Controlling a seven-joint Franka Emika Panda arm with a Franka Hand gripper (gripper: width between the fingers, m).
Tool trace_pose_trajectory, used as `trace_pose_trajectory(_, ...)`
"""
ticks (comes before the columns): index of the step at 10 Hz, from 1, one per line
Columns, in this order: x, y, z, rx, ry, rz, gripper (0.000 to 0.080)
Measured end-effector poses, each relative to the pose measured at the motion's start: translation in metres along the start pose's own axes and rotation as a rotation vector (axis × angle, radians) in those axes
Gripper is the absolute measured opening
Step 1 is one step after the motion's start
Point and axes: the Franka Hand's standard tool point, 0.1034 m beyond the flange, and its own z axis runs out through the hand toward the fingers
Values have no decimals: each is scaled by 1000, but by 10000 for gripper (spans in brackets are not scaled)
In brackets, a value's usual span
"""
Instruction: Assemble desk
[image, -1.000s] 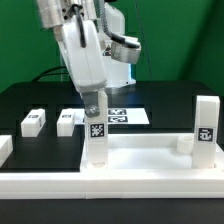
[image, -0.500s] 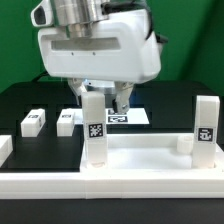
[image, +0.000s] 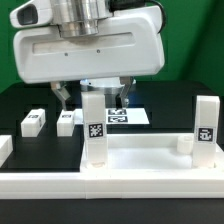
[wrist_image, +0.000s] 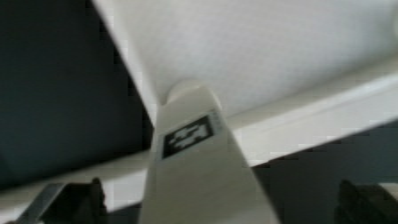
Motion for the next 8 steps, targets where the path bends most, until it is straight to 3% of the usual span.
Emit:
trace_pose_trajectory(1,0,0,0,0,-1,30,649)
trace_pose_trajectory(2,-1,0,1,0,-1,59,529)
trace_pose_trajectory(3,-1,0,1,-1,-1,72,529)
trace_pose_trajectory(5,-1,2,1,-3,-2,224,290)
trace_pose_trajectory(8,0,1,1,-3,3,524,291)
